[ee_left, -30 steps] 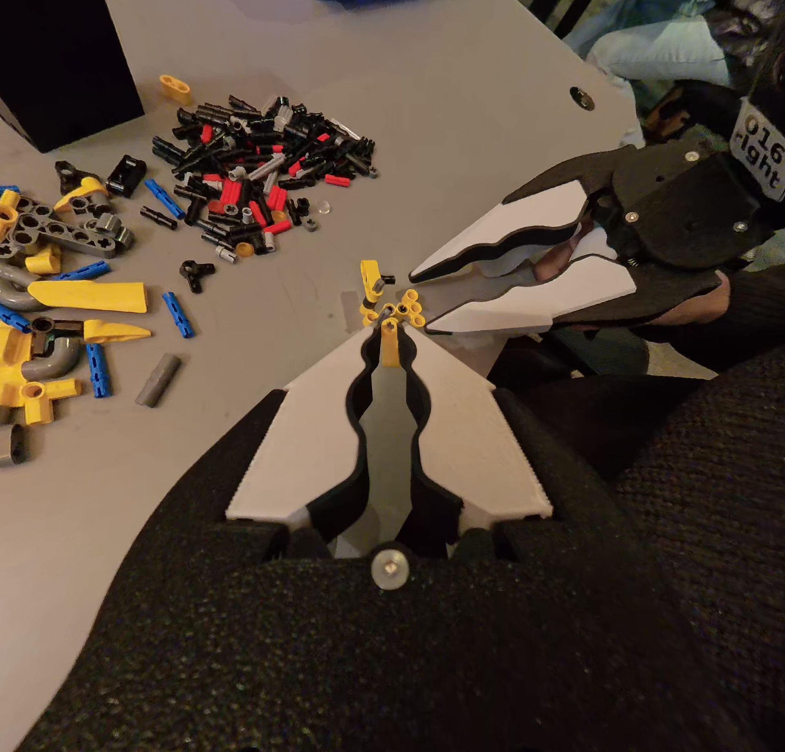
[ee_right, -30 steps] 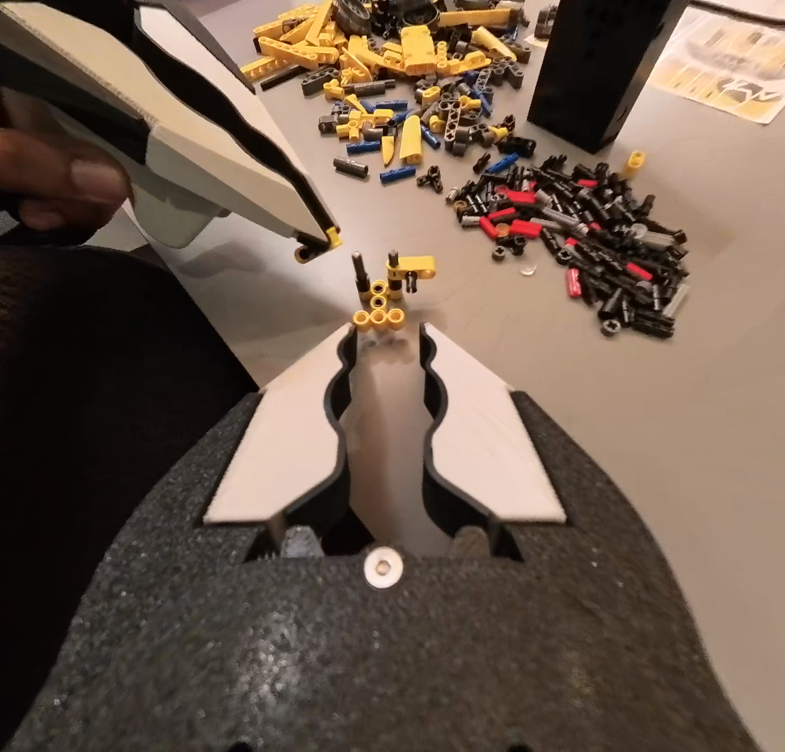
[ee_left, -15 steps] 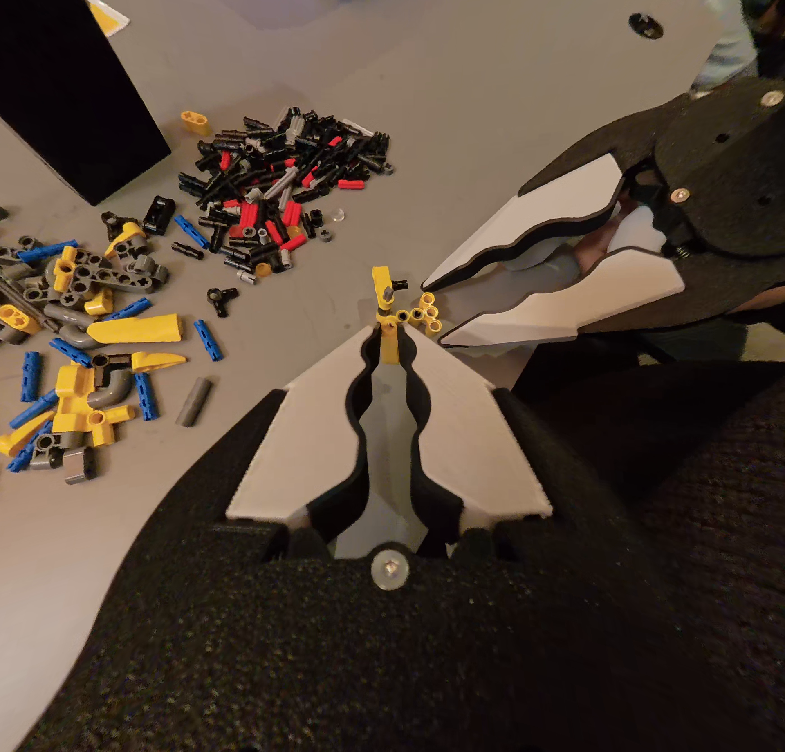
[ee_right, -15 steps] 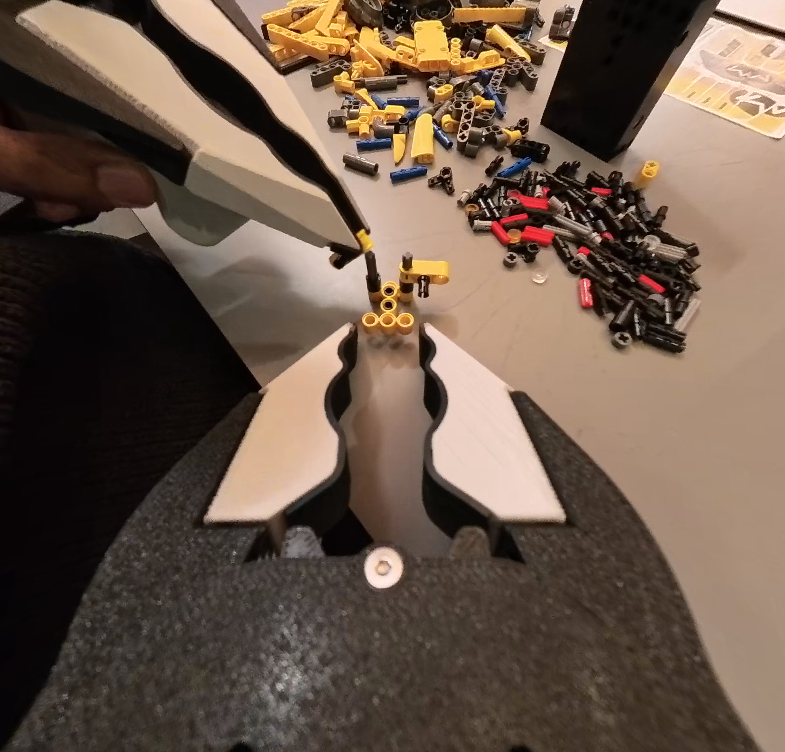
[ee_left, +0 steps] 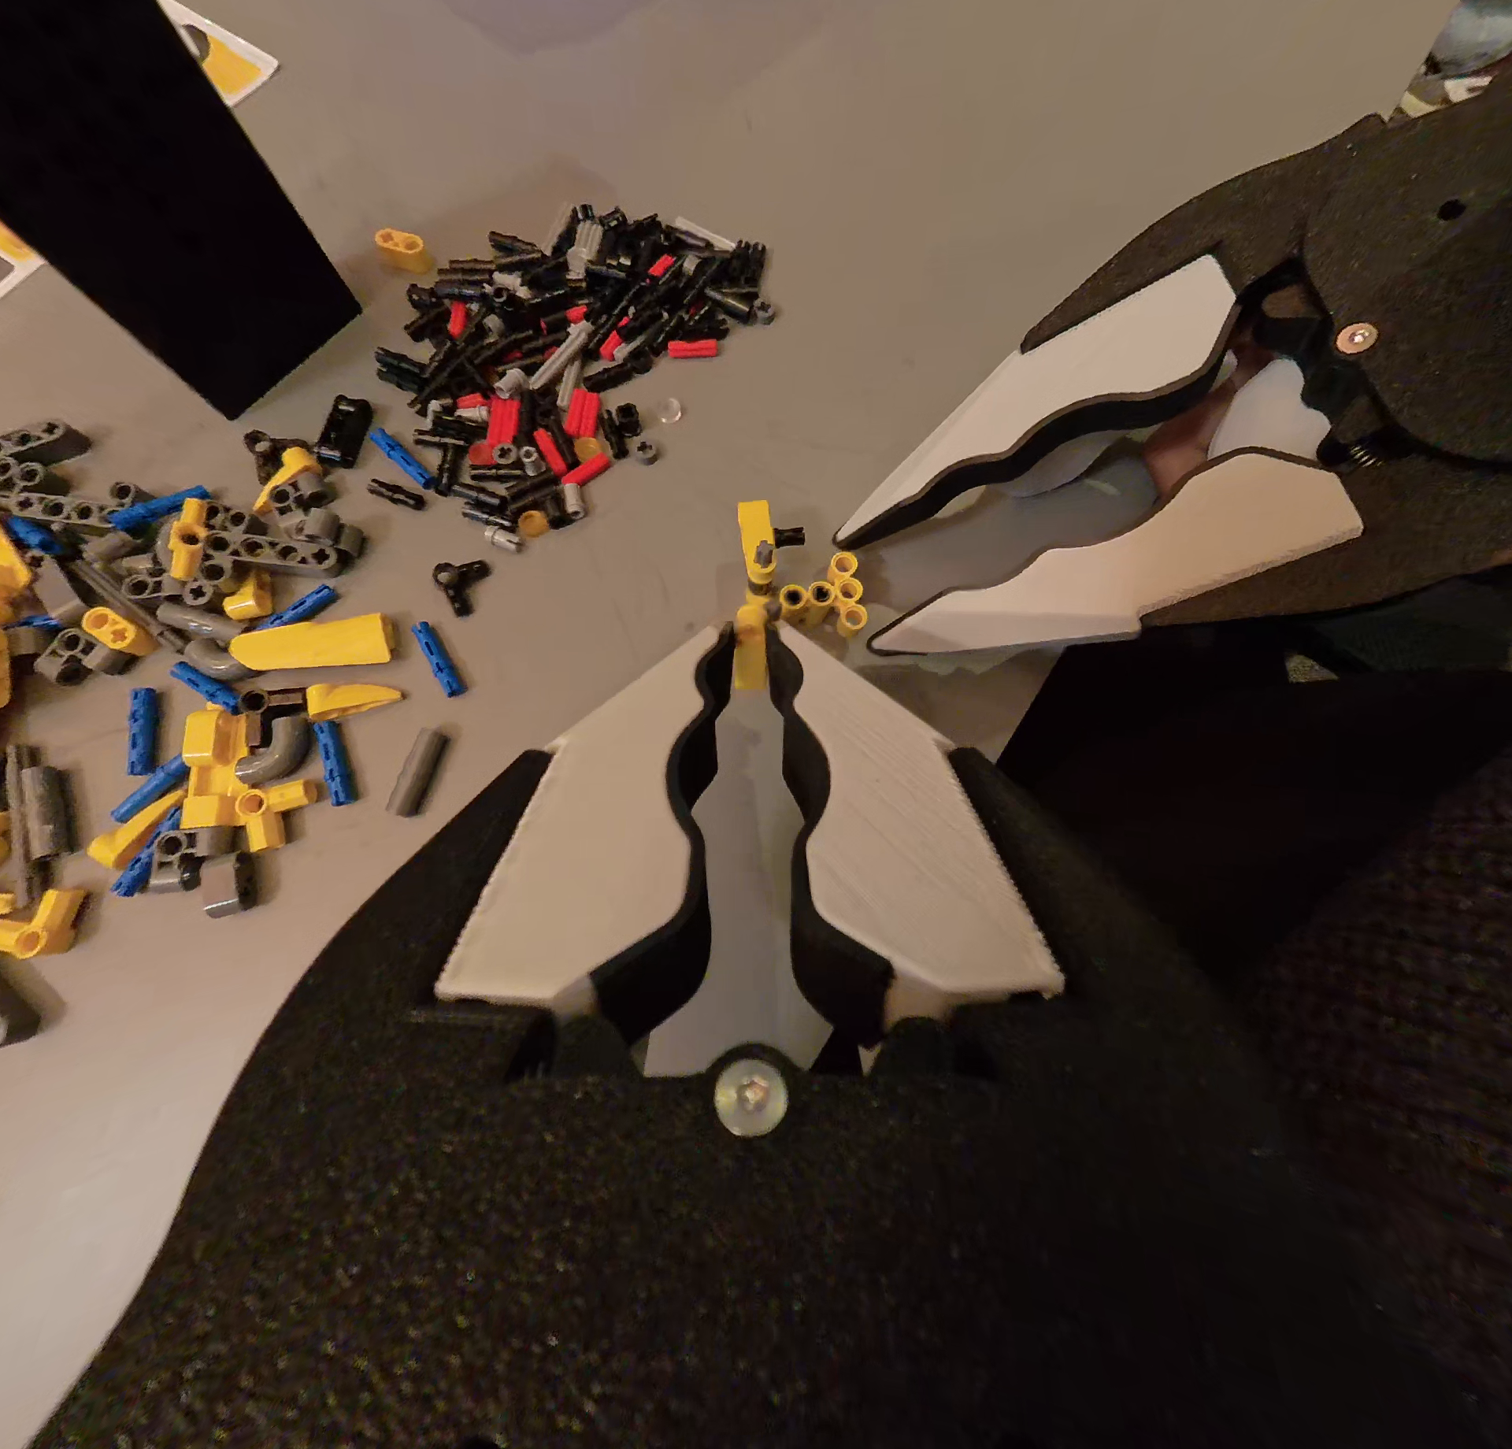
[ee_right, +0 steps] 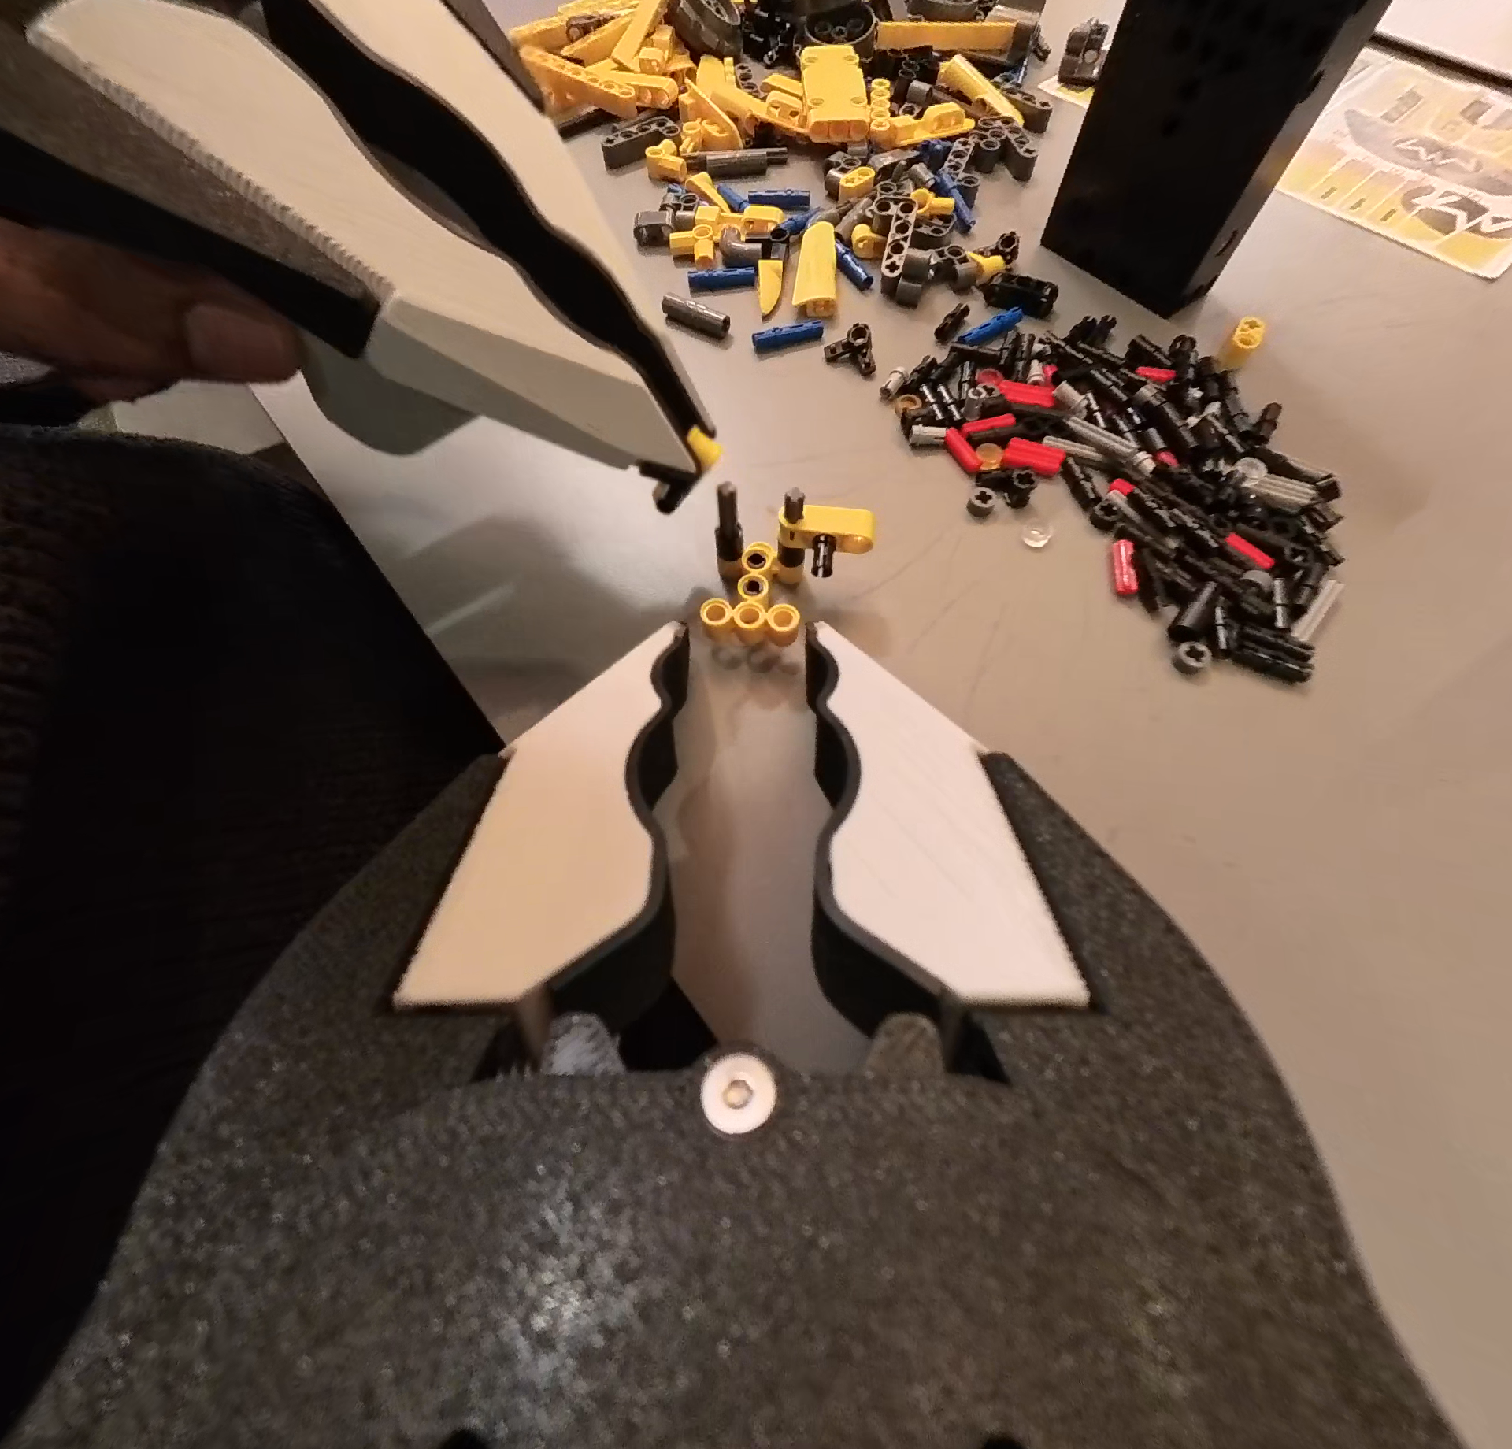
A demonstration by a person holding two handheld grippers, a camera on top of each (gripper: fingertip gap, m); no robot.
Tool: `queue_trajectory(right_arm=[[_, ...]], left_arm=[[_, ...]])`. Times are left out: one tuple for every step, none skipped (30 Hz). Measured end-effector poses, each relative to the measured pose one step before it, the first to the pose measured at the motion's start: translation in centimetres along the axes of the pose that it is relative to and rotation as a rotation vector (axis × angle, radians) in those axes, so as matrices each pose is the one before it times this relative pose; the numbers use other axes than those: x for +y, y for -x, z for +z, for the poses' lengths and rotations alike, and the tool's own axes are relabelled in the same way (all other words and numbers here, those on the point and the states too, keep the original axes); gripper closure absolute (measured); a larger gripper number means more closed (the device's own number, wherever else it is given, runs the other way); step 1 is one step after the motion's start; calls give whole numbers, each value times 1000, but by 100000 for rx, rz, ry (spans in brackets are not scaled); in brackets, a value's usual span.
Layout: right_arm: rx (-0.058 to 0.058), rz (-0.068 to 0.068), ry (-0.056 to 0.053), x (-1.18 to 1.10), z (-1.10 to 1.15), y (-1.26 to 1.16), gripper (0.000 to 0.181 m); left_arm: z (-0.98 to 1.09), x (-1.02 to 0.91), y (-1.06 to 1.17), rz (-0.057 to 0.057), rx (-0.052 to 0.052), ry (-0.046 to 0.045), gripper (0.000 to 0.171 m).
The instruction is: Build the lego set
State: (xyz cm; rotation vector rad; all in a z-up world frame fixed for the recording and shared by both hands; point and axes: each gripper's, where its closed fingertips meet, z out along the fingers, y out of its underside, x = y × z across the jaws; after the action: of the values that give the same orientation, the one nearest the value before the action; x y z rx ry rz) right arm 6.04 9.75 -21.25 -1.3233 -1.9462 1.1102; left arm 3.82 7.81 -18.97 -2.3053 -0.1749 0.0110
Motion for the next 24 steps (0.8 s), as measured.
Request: queue_trajectory(right_arm=[[218,-402,-502,-79,-105,-75,153],[273,-368,-1021,-193,-159,-110,153],[-52,-121,-1871,-366,-210,-84,153],[-652,332,-2572,-526,-250,-12,153],[-764,822,-2744,-609,-232,-2,153],[-901,1150,-2579,-626,-185,31,153],[-1473,1113,-2597,-659,-137,150,153],[-1763,779,-2669,-654,-93,273,153],[-1655,207,-2313,-537,-27,329,153],[-1047,-566,-1470,-342,46,276,153],[-36,-1336,-468,-114,106,161,153],[579,-1816,221,38,135,76,153],[643,-1701,388,90,147,79,153],[364,-1118,199,62,147,134,154],[126,-643,-170,-1,107,174,154],[395,-511,-519,-82,68,137,157],[679,-646,-481,-92,74,71,160],[650,-878,-160,-82,86,37,162],[515,-996,41,-73,94,12,163],[427,-900,-6,-69,92,13,164],[491,-559,-117,-85,72,-5,166],[574,-183,-106,-76,56,-49,169],[451,54,-214,-58,33,-51,175],[84,222,-308,-51,15,-6,176]], left_arm=[[-252,-32,212,-536,-104,-38,164],[-244,-64,107,-1224,1001,-54,164],[-227,-107,29,-1830,1811,-337,164],[-214,-181,-36,-2116,2158,-737,164],[-163,-212,-100,-2098,2353,-891,164],[-101,-217,-169,-1770,2296,-830,164],[-52,-207,-195,-1145,1829,-810,164],[18,-161,-106,-645,818,-625,164],[74,-80,-115,-167,612,-278,164],[110,-13,-147,-444,782,-36,164],[109,-10,-180,-926,1177,-118,164],[77,-31,-191,-1415,1512,-551,164],[25,-98,-167,-1936,1662,-1145,164],[-12,-127,-80,-2348,1461,-1501,164],[-47,-127,-3,-2662,1313,-1594,164],[-57,-115,-8,-3042,1673,-1561,164],[-56,-77,-65,-3382,2173,-1376,164],[-46,-45,-96,-3361,2411,-1091,164],[-43,-38,-74,-3211,2164,-1034,164],[-38,-68,-29,-2787,1787,-1074,164],[-48,-91,-39,-2045,1519,-1099,164],[-59,-87,-39,-1315,1154,-941,164],[-62,-93,53,-632,168,-853,164],[-45,-22,14,89,57,-391,164]])
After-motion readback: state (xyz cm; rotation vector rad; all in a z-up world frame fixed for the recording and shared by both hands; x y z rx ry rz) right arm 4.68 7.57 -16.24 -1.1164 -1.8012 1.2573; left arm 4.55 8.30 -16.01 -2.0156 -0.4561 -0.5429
